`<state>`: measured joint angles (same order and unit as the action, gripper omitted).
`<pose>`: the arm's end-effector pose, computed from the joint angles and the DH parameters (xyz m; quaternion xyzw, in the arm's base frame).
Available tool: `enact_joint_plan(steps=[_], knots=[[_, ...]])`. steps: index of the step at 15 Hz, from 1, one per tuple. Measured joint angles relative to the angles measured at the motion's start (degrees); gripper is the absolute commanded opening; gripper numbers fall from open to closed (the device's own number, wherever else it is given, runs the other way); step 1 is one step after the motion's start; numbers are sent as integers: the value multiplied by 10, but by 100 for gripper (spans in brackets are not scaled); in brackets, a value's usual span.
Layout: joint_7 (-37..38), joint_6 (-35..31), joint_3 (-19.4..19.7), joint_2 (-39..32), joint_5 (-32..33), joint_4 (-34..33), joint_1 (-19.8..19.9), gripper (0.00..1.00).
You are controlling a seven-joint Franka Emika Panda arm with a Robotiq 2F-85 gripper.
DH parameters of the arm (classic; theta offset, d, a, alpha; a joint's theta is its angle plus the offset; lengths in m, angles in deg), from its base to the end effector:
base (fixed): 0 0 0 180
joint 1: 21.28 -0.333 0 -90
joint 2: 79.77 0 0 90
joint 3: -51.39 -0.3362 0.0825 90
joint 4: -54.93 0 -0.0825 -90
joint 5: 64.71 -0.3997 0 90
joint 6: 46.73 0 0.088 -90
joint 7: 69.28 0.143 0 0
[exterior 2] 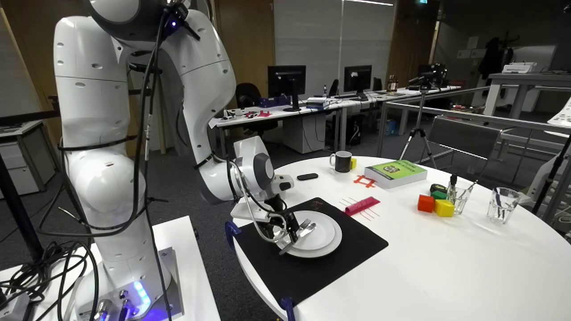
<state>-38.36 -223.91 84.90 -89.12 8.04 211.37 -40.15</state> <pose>0.3817 -0.0341 0.1512 0.9602 0.2380 0.0826 0.1208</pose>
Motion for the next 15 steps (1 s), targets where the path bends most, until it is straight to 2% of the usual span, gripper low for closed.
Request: enact_joint_plan(steps=[13,14,15], knots=[[3,-165,45,-1,5,4,10,100],[-19,-171,22,0,-23,11,34,100],[-58,-174,-18,1,-62,20,74,100]])
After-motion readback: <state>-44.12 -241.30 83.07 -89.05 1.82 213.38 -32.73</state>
